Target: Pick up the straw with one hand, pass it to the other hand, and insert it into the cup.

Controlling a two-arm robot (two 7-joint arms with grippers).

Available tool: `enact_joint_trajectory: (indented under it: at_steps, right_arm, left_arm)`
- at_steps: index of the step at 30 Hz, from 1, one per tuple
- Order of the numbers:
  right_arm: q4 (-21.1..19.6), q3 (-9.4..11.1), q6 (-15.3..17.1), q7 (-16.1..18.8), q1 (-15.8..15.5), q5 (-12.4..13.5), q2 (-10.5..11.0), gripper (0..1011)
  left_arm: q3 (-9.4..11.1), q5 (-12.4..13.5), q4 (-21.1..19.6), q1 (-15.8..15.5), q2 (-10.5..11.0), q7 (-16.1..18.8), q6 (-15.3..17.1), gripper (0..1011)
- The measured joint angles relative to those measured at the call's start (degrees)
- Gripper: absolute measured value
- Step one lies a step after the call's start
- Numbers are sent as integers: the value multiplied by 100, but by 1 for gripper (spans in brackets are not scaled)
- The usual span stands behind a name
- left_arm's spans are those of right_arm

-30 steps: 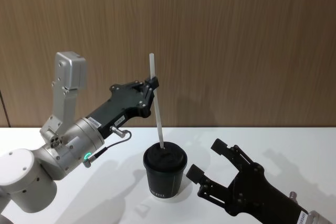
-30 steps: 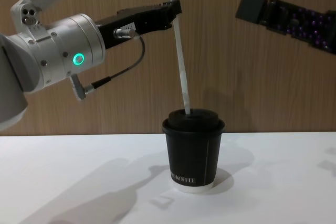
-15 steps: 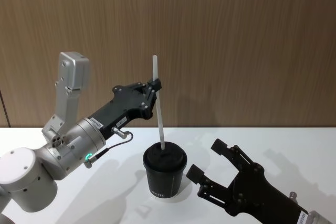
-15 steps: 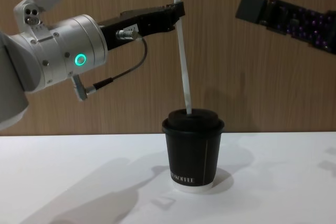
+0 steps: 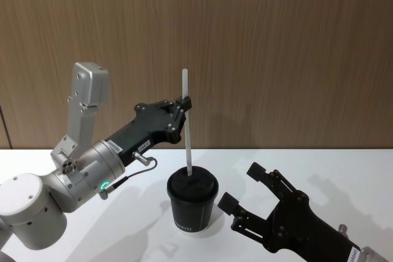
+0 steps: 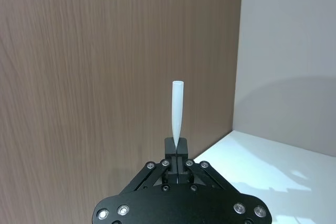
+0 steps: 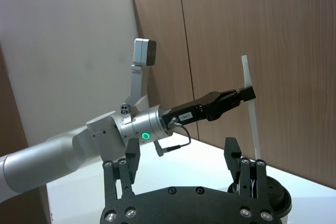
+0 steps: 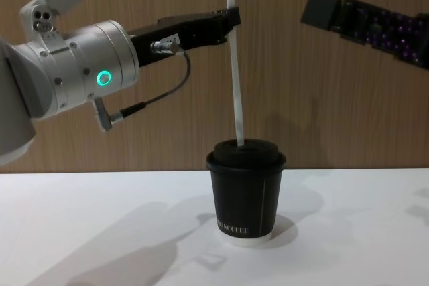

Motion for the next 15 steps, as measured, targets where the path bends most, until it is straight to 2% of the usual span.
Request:
enact_joint_trajectory:
  at_steps: [2,7,15]
  right_arm:
    - [0,0,0,0,1,0,0,1001]
    - [0,0,0,0,0,0,0,1001]
    - [0,0,0,0,0,0,0,1001]
  left_arm:
    - [5,6,-7,4,5,-4,20,7]
    - [16,18,-23,14,20,-5,76,101]
    - [28,23,-39,39,45,3,158,352]
